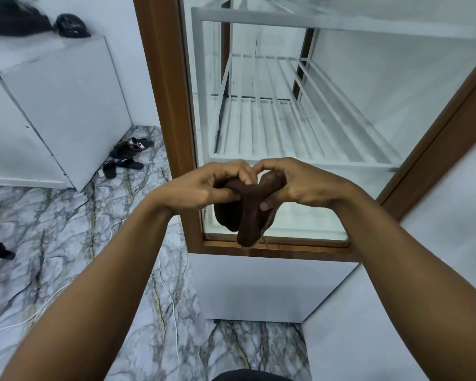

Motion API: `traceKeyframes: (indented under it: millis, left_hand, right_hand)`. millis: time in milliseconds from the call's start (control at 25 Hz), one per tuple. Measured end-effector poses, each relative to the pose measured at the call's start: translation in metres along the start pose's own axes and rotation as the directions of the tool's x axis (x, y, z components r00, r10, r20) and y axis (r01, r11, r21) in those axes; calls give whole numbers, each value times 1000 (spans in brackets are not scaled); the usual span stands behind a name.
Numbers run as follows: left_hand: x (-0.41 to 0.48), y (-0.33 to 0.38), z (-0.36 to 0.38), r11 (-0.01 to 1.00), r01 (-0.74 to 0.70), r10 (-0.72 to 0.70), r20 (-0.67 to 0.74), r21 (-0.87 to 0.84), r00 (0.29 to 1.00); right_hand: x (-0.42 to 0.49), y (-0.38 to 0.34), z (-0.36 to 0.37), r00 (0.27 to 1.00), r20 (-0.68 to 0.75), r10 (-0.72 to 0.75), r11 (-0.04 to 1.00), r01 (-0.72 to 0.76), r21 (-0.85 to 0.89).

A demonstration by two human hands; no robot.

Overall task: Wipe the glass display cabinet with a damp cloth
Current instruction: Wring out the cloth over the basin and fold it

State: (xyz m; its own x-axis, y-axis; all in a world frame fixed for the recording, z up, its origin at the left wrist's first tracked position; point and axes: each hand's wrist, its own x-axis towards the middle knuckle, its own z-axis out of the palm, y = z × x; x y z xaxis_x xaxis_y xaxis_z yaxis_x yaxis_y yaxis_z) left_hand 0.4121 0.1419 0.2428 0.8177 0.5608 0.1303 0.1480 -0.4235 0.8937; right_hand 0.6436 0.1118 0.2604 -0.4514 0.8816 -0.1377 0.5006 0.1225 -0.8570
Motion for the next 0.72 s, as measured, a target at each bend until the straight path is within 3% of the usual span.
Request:
traceKeyframes:
  millis: [120, 360, 720]
  left_hand:
    - [4, 10, -2, 999, 15, -13, -57, 31, 998]
    - [7, 17, -3, 970, 11, 7, -73, 243, 997]
    - [-7, 25, -17, 929, 86, -96, 11, 361, 995]
  right_hand:
    - [2, -6, 1, 1000, 4, -22, 998, 22, 55]
    - [-3, -19, 5, 996, 69, -60, 997, 63, -45]
    - [-6, -15, 5, 988, -114, -109, 987, 93, -132]
